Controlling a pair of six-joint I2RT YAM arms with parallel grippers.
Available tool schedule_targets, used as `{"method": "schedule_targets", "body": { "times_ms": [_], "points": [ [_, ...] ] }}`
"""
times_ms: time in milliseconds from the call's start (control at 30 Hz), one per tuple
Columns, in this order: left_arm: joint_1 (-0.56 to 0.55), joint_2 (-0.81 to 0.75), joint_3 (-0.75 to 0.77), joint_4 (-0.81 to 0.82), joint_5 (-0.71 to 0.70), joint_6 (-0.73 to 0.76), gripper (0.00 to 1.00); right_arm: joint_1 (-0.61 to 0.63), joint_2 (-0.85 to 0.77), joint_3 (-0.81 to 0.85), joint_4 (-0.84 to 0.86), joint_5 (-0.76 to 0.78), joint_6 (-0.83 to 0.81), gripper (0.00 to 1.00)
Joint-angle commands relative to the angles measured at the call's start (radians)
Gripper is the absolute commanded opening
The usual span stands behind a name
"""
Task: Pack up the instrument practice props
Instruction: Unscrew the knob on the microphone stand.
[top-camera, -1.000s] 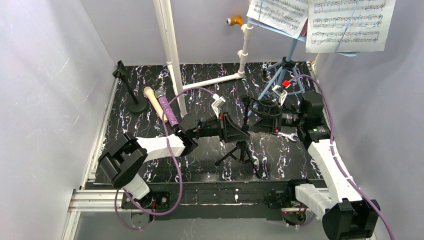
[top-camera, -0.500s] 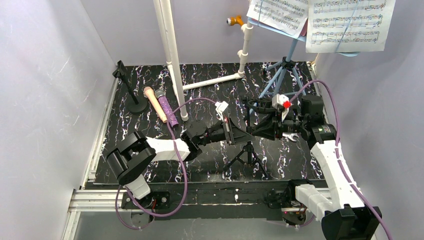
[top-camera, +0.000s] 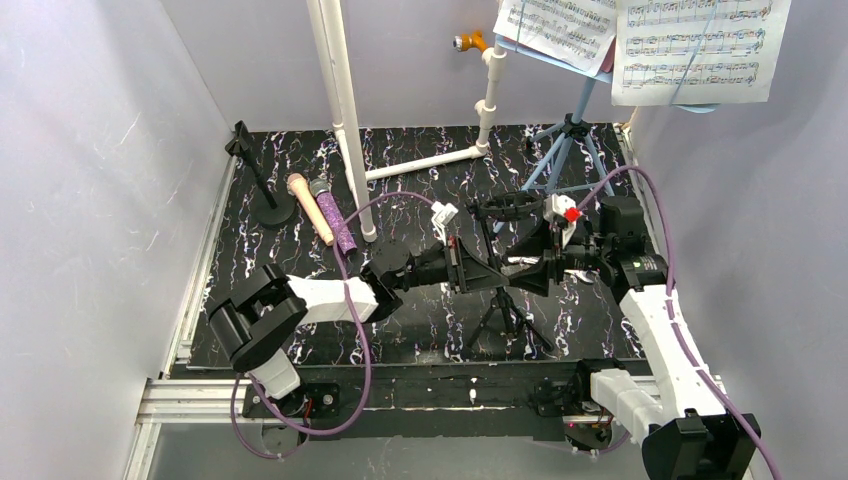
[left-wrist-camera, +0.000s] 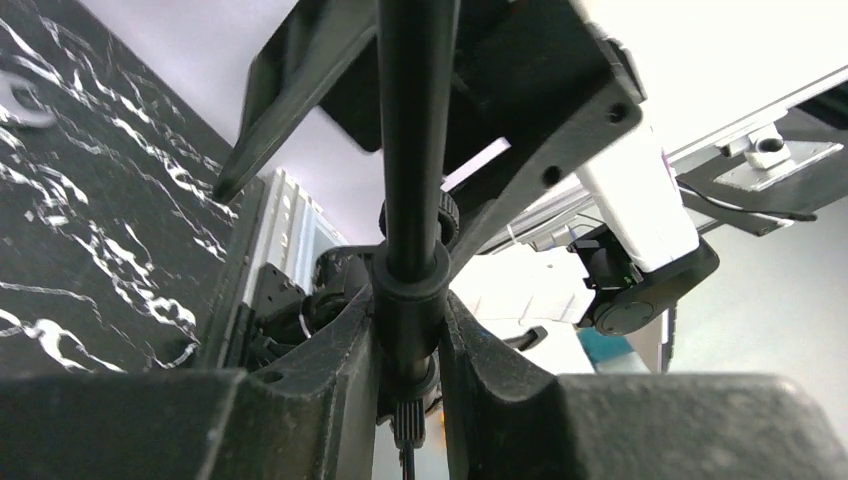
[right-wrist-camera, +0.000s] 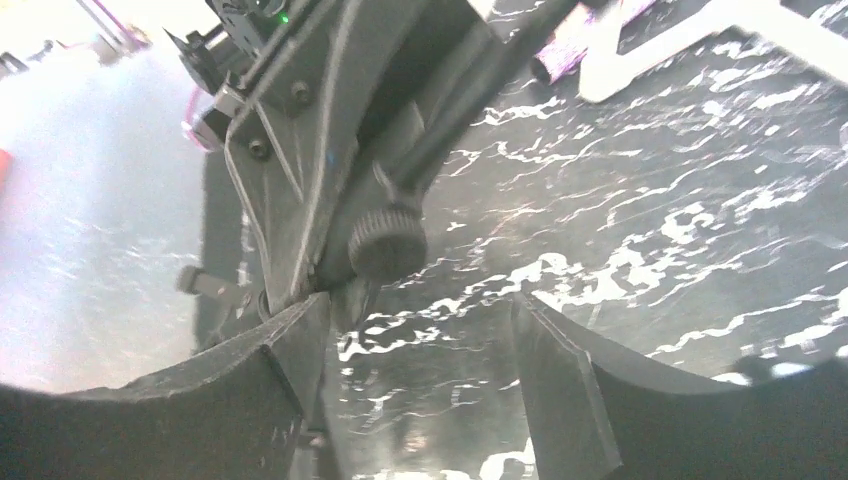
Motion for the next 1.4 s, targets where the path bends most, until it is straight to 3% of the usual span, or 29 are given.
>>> {"method": "schedule_targets", "body": {
  "times_ms": [0, 67, 333, 533, 733, 1033, 1367],
  "points": [
    [0.042, -0.137, 0.016, 0.063, 0.005, 0.133, 0.00, 0.008, -0.021, -0.077, 0.326, -0.069, 0.589, 0.77],
    [0.047, -0.166, 0.011, -0.003, 0.030, 0.186, 0.00, 0.000, -0.025, -0.096, 0.424, -0.083, 0.744, 0.78],
    [0.053, -0.250, -0.007, -0.146, 0.065, 0.347, 0.00, -0.009, 0.006, -0.046, 0.494, -0.095, 1.000, 0.81],
    [0.053, -0.267, 0.002, -0.199, 0.067, 0.394, 0.00, -0.027, 0.054, -0.027, 0.553, -0.104, 1.227, 0.89],
    [0.049, -0.252, 0.019, -0.204, 0.050, 0.408, 0.00, -0.024, 0.062, -0.035, 0.533, -0.109, 1.307, 0.91],
    [0.031, -0.225, 0.058, -0.216, 0.027, 0.444, 0.00, -0.014, 0.064, -0.043, 0.532, -0.108, 1.335, 0.75],
    [0.013, -0.185, 0.083, -0.220, 0.005, 0.453, 0.00, 0.002, 0.074, -0.059, 0.571, -0.083, 1.371, 0.66]
  ]
}}
